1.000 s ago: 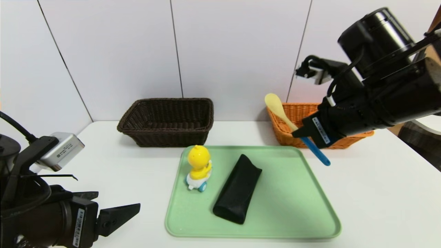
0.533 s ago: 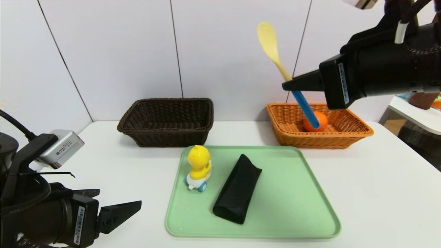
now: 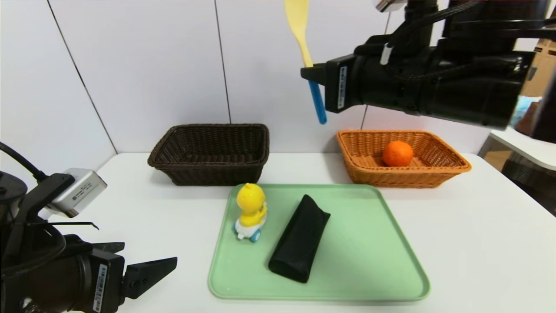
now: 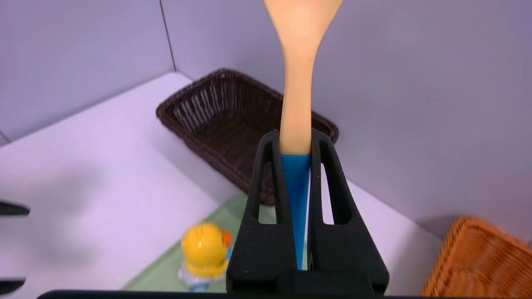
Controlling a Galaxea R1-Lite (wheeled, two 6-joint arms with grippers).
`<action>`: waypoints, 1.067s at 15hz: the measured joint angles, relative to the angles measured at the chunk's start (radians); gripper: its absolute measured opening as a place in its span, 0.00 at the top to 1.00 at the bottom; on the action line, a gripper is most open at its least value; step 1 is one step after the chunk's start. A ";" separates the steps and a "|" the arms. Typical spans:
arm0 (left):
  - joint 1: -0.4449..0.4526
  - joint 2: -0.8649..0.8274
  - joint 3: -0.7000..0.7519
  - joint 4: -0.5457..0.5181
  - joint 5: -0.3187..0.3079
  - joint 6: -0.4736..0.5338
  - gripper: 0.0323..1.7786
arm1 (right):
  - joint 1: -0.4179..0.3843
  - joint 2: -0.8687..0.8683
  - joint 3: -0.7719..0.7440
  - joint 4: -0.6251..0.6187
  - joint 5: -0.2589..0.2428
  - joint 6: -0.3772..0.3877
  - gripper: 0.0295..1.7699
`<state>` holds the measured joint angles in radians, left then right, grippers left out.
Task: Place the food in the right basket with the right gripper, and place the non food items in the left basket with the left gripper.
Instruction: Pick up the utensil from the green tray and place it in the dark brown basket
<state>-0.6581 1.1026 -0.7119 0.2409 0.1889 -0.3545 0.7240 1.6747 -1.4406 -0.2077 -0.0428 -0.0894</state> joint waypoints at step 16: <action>0.021 0.022 0.032 -0.020 0.002 -0.001 0.05 | 0.025 0.524 -0.515 -0.107 0.011 0.007 0.94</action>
<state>-0.6374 1.1247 -0.6802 0.2206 0.1909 -0.3553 0.7489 2.1989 -1.9555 -0.3151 -0.0321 -0.0821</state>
